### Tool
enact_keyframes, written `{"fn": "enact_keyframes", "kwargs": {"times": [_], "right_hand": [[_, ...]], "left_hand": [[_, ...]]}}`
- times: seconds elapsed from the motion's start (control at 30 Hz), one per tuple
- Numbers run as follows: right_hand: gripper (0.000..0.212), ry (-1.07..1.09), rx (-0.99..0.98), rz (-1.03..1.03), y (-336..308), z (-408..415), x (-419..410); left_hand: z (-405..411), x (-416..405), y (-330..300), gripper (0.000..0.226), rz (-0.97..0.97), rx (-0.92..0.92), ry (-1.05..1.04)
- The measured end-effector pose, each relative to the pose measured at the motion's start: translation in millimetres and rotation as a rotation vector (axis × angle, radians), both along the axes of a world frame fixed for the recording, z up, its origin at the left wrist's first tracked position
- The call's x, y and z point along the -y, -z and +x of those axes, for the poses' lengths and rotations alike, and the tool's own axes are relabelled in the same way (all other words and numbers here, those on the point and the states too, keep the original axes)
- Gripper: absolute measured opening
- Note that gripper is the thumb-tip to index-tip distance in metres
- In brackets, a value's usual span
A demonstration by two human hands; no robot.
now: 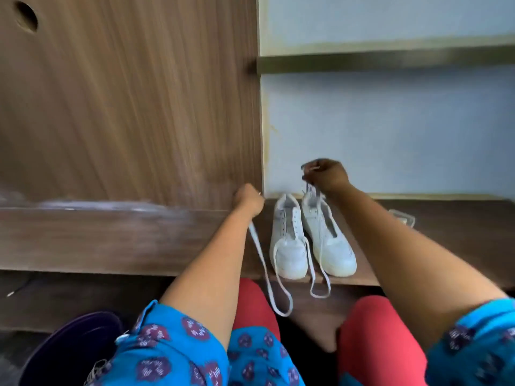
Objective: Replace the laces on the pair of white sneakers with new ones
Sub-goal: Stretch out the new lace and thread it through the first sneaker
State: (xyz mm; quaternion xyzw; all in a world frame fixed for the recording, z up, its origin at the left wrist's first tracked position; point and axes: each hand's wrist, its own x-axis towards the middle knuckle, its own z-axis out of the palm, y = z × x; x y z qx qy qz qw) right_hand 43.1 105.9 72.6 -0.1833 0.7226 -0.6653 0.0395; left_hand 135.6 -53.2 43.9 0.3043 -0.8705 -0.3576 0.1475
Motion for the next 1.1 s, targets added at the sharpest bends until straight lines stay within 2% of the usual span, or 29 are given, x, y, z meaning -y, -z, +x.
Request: {"fn": "enact_keyframes", "kwargs": {"times": [0.07,0.1,0.13,0.23,0.37,0.5,0.57,0.67,0.73,1.03,1.1], "right_hand": [[0.019,0.014,-0.023,0.221,49,3,-2],[0.015,-0.01,-0.022,0.285,70,5,-2],[0.014,-0.038,-0.036,0.345,88,7,-1],[0.018,-0.017,-0.173,0.533,123,12,4],[0.024,0.064,-0.348,0.532,145,13,9],[0.034,0.012,-0.432,0.541,153,11,12],[0.034,-0.02,-0.375,0.523,157,11,14],[0.034,-0.024,-0.214,0.441,164,7,18],[0.034,-0.039,-0.073,0.365,163,2,19],[0.038,-0.024,0.151,0.193,165,-2,25],[0.037,-0.022,0.114,0.229,164,-4,25]], "left_hand": [[3,15,50,0.032,-0.234,0.304,-0.012],[5,17,71,0.039,-0.264,0.41,0.024],[5,15,87,0.043,-0.238,0.438,0.042],[-3,2,111,0.048,-0.157,0.286,0.06],[-27,-26,110,0.03,-0.063,-0.002,0.081],[-36,-32,109,0.018,-0.081,-0.025,0.087],[-38,-23,117,0.03,-0.022,-0.043,0.052],[-40,-10,127,0.03,0.366,-0.143,-0.011],[-40,-8,129,0.029,0.527,-0.18,-0.017],[-38,-7,131,0.022,0.587,-0.223,0.013],[-38,-8,133,0.025,0.554,-0.239,-0.001]]}}
